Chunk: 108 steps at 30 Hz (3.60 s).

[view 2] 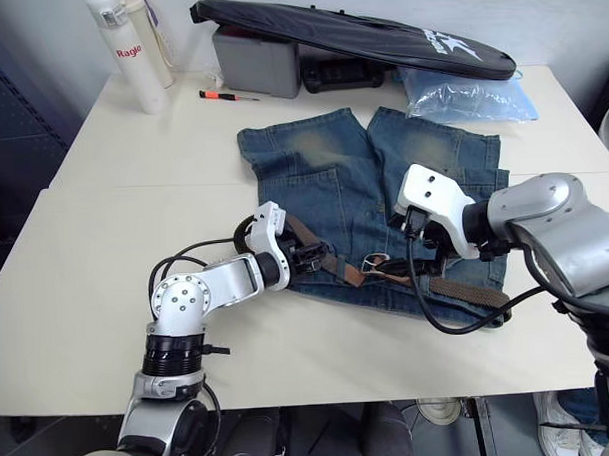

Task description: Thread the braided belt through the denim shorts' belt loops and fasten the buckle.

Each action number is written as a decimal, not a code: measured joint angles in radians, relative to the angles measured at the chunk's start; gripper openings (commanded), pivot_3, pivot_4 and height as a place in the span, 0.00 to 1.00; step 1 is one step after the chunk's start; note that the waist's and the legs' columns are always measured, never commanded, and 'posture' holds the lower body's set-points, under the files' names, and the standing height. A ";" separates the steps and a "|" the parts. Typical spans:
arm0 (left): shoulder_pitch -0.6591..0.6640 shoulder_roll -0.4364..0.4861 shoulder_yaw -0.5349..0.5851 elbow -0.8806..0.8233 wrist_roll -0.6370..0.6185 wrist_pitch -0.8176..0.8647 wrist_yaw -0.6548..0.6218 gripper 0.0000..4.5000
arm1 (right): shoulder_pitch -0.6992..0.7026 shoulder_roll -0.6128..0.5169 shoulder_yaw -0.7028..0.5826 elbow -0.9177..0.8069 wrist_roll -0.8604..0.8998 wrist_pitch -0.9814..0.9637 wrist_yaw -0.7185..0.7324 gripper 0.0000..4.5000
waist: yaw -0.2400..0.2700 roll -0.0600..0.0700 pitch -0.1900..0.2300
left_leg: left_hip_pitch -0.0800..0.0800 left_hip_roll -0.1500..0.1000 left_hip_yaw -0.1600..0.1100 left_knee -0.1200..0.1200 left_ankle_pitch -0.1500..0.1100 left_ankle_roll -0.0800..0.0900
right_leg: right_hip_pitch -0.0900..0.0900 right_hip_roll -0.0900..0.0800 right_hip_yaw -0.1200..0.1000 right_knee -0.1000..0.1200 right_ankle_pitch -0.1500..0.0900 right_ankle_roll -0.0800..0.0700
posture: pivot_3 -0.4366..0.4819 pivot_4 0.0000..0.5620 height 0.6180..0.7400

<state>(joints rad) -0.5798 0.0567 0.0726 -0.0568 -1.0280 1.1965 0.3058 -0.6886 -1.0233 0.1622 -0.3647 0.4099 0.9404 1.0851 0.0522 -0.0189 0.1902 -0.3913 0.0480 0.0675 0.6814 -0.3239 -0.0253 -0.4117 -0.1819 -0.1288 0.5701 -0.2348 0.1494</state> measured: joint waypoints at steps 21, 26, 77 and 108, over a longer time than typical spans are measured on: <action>-0.037 0.423 0.230 -0.089 -0.505 0.346 -0.136 0.98 | 0.007 -0.026 0.000 -0.021 0.001 -0.005 0.033 1.00 | -0.022 0.000 0.000 | 0.000 0.000 0.000 -0.001 0.000 0.000 | -0.001 0.000 0.001 0.002 0.000 0.000 | 0.48 0.27 1.00; -0.019 0.613 0.214 -0.127 -0.588 0.350 -0.314 0.98 | 0.022 -0.027 0.021 -0.052 -0.004 -0.045 0.059 1.00 | -0.029 0.000 0.000 | 0.001 0.000 0.000 -0.002 0.000 -0.001 | -0.002 0.000 0.001 0.002 0.000 0.000 | 0.48 0.27 1.00; 0.135 1.067 0.041 -0.373 0.129 -0.147 -1.217 1.00 | 0.070 0.252 0.176 0.031 -0.226 -0.168 -0.017 0.02 | -0.031 0.003 0.002 | -0.001 0.001 0.004 -0.002 -0.001 -0.002 | -0.007 0.001 0.003 0.007 -0.002 -0.002 | 0.48 0.27 1.00; -0.046 0.467 0.198 -0.174 0.066 0.411 -0.576 1.00 | 0.028 0.167 0.100 -0.024 -0.155 -0.091 -0.051 0.71 | -0.037 0.002 0.002 | 0.001 0.001 0.005 0.001 0.000 -0.001 | -0.007 0.001 0.005 0.012 -0.001 -0.002 | 0.48 0.27 1.00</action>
<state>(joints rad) -0.6258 0.5232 0.2708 -0.2312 -0.9622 1.6074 -0.2703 -0.6609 -0.8563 0.2625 -0.3883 0.2550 0.8493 1.0337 0.0151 -0.0168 0.1920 -0.3904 0.0495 0.0724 0.6829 -0.3241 -0.0265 -0.4185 -0.1814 -0.1241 0.5823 -0.2363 0.1475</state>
